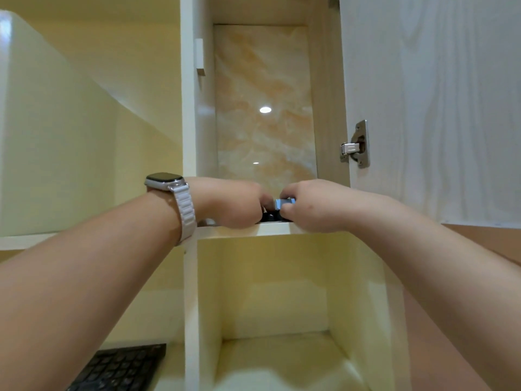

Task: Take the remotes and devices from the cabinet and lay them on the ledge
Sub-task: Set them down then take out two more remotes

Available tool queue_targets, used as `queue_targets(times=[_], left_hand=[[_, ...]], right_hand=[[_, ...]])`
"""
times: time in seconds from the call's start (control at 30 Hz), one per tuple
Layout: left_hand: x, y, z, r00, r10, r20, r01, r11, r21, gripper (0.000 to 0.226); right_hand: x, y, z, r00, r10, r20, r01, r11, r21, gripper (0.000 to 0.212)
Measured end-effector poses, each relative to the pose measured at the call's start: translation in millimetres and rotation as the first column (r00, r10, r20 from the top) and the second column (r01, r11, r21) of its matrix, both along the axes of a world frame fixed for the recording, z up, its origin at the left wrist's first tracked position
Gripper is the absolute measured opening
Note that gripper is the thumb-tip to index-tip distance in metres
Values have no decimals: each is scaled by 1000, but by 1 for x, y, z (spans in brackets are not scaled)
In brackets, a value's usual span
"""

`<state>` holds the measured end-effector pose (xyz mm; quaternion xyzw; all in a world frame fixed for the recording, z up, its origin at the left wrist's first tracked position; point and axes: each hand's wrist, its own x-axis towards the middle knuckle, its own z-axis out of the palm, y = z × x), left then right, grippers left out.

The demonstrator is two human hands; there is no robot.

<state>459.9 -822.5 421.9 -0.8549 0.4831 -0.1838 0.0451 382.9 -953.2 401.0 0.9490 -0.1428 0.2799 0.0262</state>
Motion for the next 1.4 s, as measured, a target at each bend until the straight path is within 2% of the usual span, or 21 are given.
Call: queue_targets(times=[0.17,0.3,0.47,0.7,0.77,0.83,0.9,0.97,1.03,1.1,1.27,1.4], left_hand=[[-5,17,-13,997,-74,2,73,983,-168,31],[-9,26,-30,988,-156,-6,146,935,-323,29],[-5,32,-56,947,-209,245,302,837,-456,29],[-10,37,-74,871,-194,451,456,661,-596,18],[-13,40,-77,861,-172,479,468,636,-613,17],[-15,43,-79,855,-158,494,474,627,-618,16],[-16,46,-81,848,-150,508,483,613,-625,16],[-19,50,-84,841,-139,523,492,600,-631,15],[-21,54,-87,839,-126,529,493,588,-641,14],[-22,59,-92,847,-100,522,476,580,-661,15],[-26,67,-101,878,-18,479,400,579,-710,18],[-26,69,-110,886,-11,464,386,573,-723,18]], right_hand=[[-9,-2,-13,987,69,144,-73,997,21,29],[-24,0,-29,953,137,269,-123,990,-66,30],[-40,5,-49,905,209,371,-135,967,-215,42],[-42,0,-70,850,263,457,-97,930,-354,44],[-41,-3,-72,808,300,507,-98,917,-386,45],[-40,-4,-67,791,290,538,-136,941,-309,53],[-36,-5,-60,851,245,464,-155,962,-223,62],[-30,-5,-53,908,209,364,-137,967,-215,66],[-26,-5,-50,935,180,304,-121,972,-202,65],[-23,-5,-51,938,163,306,-97,971,-220,60],[-26,-8,-61,887,238,396,-123,948,-294,52],[-25,-12,-67,762,376,526,-167,900,-402,36]])
